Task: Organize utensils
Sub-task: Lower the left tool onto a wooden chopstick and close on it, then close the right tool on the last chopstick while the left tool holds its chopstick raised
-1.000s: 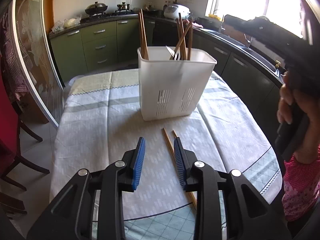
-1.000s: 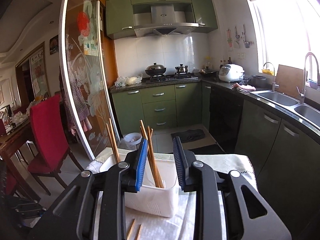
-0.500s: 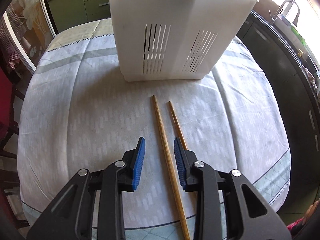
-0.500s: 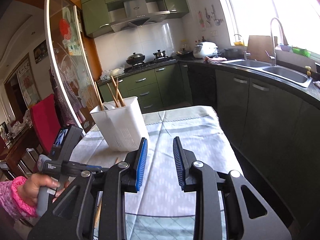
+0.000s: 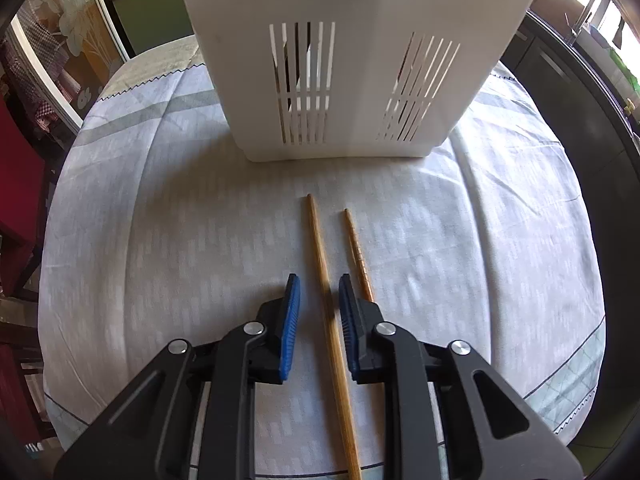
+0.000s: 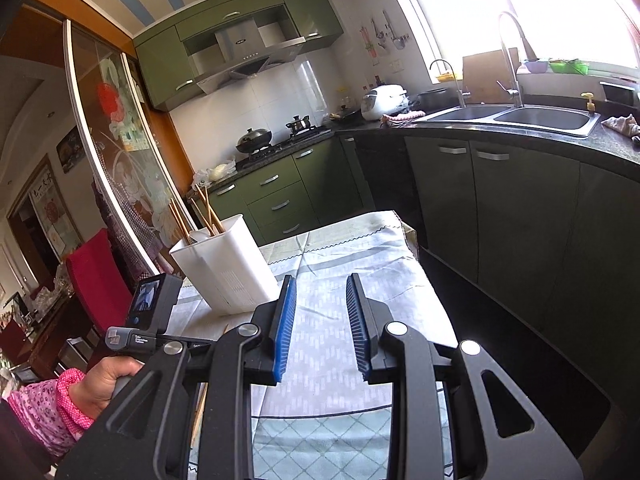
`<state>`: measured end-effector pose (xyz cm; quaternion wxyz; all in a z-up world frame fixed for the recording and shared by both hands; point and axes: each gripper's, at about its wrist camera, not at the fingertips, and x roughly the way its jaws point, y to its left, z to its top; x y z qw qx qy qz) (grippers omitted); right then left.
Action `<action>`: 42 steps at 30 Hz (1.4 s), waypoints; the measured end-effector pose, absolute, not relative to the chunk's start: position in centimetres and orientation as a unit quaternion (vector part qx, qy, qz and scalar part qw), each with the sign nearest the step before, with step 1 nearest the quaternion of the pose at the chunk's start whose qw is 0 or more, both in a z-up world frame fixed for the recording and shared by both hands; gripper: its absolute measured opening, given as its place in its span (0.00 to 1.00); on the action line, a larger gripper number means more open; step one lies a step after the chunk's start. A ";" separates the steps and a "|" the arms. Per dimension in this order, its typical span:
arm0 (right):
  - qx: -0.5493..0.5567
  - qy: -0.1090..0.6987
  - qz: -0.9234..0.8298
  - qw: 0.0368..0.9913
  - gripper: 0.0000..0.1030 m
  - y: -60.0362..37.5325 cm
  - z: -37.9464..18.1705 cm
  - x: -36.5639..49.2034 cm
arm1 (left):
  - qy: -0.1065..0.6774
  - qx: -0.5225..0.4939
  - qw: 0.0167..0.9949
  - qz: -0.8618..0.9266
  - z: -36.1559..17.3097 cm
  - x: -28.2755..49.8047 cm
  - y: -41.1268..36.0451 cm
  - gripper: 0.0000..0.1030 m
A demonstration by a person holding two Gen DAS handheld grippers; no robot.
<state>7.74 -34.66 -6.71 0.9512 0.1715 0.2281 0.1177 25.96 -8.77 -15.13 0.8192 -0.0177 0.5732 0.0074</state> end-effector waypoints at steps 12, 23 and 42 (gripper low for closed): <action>0.182 0.232 0.122 0.948 0.26 -34.9 -6.4 7.8 | 0.539 -0.033 0.842 0.013 -14.0 24.9 -8.1 0.06; 0.121 0.360 0.218 0.899 0.36 -26.5 -9.9 13.7 | 0.384 -0.034 0.923 0.015 -6.2 18.0 -5.2 0.06; -0.064 0.549 0.237 0.799 0.30 -8.1 -18.4 27.7 | 0.254 -0.014 0.967 0.026 -2.1 9.1 -1.5 0.06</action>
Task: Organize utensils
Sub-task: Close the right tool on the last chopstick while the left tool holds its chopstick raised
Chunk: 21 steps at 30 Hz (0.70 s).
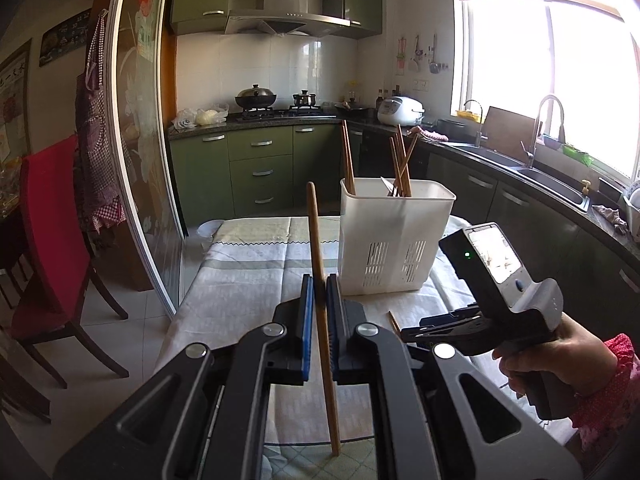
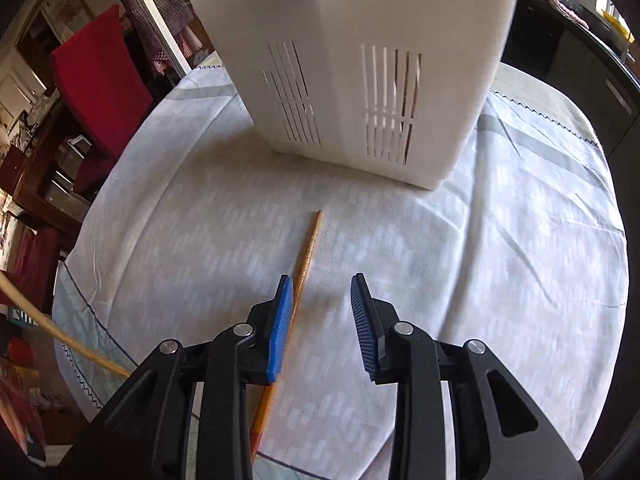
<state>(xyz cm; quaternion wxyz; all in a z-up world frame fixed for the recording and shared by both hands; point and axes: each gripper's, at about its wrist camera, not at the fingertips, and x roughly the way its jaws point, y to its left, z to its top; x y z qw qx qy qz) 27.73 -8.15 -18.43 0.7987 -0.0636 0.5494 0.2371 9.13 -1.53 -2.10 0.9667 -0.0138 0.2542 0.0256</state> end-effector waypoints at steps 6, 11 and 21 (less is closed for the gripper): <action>-0.096 0.548 0.226 0.799 0.27 -4.9 -19.0 27.8 | 0.242 -0.010 0.970 0.024 -2.1 7.9 -1.3 0.07; -0.125 0.545 0.213 0.802 0.15 -2.9 -19.3 27.3 | 0.240 -0.011 0.971 0.020 -2.2 7.8 -1.3 0.07; -0.088 0.527 0.223 0.815 0.06 -3.7 -18.2 27.2 | 0.239 -0.005 0.971 0.022 -2.3 7.9 -1.3 0.07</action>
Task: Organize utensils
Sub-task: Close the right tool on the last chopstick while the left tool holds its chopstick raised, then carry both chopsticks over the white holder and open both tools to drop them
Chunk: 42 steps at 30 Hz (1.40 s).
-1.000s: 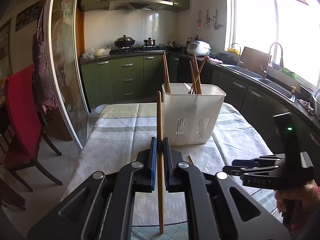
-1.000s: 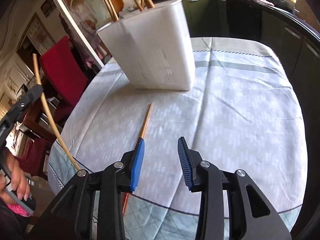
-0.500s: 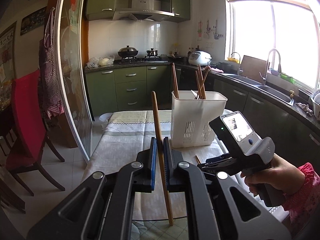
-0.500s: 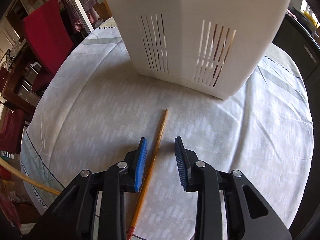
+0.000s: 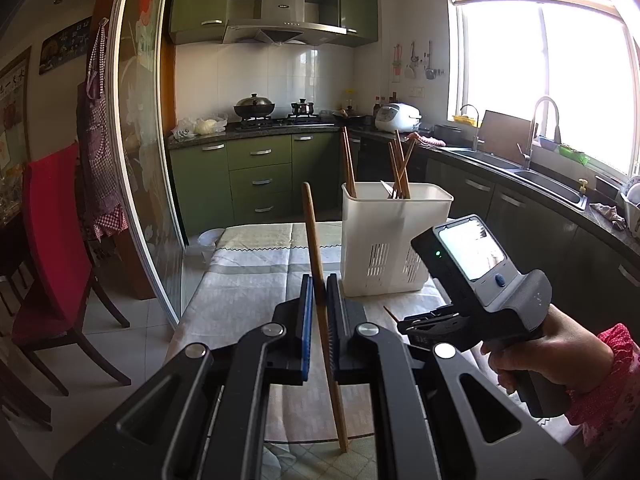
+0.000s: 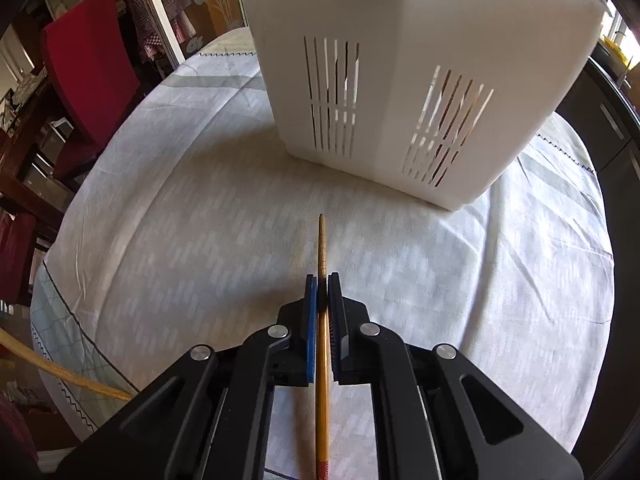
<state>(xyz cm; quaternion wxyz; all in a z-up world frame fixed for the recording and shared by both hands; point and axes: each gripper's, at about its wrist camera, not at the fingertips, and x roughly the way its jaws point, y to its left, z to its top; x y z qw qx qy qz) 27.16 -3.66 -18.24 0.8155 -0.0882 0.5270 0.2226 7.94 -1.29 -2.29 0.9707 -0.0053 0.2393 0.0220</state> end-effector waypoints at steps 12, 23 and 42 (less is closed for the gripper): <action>-0.005 0.368 0.245 0.897 0.06 -10.4 -7.8 20.7 | 0.241 0.001 0.970 0.020 -2.3 8.1 -1.2 0.07; 0.023 0.306 0.243 0.920 0.06 -18.5 -6.1 9.4 | 0.235 0.001 0.972 0.005 -1.1 8.3 -1.6 0.06; 0.056 0.266 0.246 0.930 0.06 -22.6 -4.9 6.1 | 0.215 -0.005 0.976 -0.038 5.2 11.2 -3.4 0.06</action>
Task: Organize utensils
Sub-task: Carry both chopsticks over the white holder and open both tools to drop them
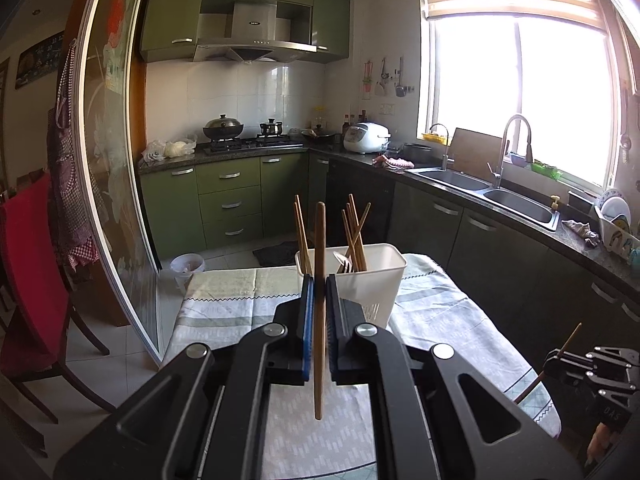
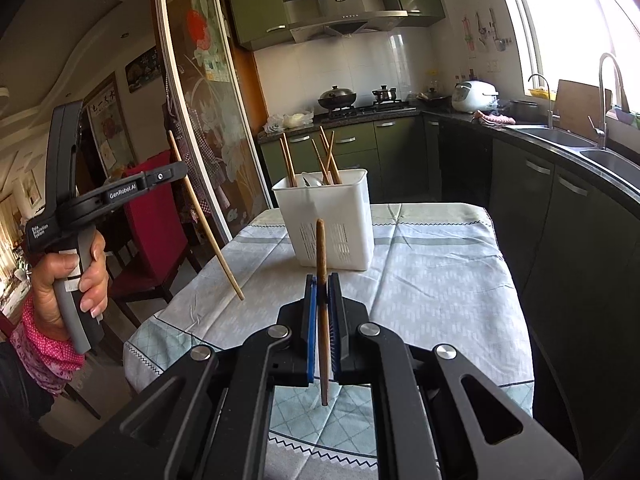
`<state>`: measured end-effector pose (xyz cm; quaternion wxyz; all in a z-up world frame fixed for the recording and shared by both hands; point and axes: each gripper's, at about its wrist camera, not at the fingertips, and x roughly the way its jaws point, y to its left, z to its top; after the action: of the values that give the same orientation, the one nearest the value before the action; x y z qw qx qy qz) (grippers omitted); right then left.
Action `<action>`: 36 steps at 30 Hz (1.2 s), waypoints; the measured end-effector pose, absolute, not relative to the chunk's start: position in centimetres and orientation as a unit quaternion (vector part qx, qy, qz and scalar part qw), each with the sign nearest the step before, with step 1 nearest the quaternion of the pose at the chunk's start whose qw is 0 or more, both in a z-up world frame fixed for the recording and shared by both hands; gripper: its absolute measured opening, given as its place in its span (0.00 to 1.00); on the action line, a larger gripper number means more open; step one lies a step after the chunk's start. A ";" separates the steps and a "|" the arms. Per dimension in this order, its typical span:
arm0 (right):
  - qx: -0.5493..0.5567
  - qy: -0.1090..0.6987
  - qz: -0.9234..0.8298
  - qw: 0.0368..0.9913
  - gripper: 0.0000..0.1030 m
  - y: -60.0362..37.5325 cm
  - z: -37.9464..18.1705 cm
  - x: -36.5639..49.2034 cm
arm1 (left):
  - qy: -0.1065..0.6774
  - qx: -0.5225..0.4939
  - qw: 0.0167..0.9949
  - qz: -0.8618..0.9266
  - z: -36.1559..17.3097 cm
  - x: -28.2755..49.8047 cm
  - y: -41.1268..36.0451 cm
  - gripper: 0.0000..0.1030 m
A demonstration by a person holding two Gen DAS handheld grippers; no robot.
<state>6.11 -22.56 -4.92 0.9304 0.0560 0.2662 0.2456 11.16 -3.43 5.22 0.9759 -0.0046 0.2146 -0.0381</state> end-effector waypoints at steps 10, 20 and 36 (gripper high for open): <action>0.069 0.275 0.237 0.929 0.06 -23.5 -5.3 6.8 | 0.164 -0.004 0.986 -0.039 12.8 16.7 -4.4 0.06; 0.078 0.278 0.233 0.928 0.06 -24.3 -5.2 7.3 | 0.127 -0.011 0.992 -0.025 14.8 22.9 -5.5 0.06; 0.079 0.237 0.259 0.933 0.06 -23.3 1.0 8.6 | 0.245 0.001 0.969 -0.023 4.5 26.0 -4.3 0.32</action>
<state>8.62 -23.31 0.97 0.9330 0.0793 0.2369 0.2591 26.04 -4.33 4.48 0.9693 0.0010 0.2450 -0.0232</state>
